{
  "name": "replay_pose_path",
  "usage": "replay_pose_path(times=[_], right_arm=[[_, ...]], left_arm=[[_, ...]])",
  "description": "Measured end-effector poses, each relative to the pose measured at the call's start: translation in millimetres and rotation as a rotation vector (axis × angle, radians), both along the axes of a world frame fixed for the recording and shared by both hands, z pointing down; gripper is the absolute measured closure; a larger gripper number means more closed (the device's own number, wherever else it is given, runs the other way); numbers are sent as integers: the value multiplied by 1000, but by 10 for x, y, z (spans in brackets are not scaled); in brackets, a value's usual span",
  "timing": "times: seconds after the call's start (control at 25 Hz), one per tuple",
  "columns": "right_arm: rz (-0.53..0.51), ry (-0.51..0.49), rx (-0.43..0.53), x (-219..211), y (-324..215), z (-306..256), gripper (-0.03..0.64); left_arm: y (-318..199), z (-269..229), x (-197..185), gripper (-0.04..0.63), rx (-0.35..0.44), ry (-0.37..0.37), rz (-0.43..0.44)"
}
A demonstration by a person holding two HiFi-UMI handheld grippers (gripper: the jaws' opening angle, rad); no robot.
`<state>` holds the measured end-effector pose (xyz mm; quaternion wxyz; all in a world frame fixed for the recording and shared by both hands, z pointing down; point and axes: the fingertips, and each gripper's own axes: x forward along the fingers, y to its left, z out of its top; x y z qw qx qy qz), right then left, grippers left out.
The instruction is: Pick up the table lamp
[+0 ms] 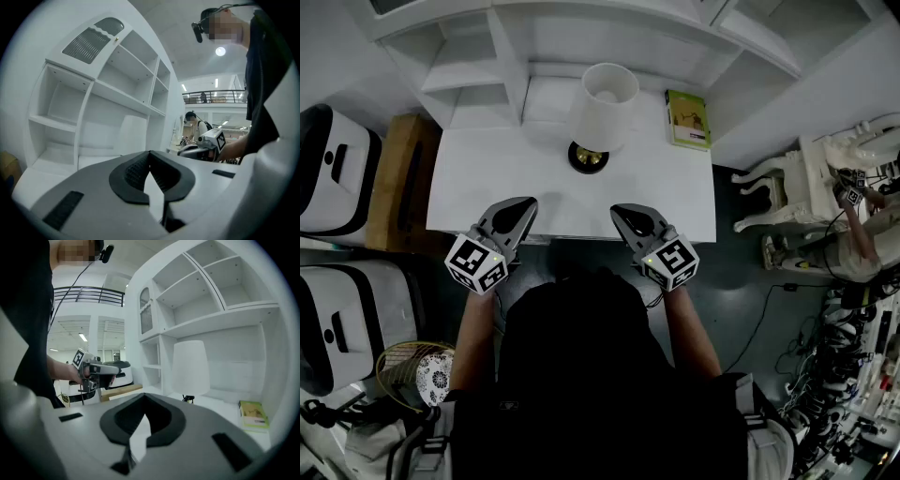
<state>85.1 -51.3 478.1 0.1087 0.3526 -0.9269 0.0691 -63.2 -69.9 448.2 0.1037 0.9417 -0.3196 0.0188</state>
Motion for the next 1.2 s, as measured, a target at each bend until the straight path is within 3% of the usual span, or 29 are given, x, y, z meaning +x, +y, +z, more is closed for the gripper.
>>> replay_pose_path(times=[0.76, 1.2], right_arm=[[65, -17, -46, 68, -51, 96, 609], [108, 30, -54, 77, -113, 162, 609]], left_arm=[[-66, 134, -19, 584, -26, 29, 13], [-139, 119, -32, 584, -32, 45, 31]])
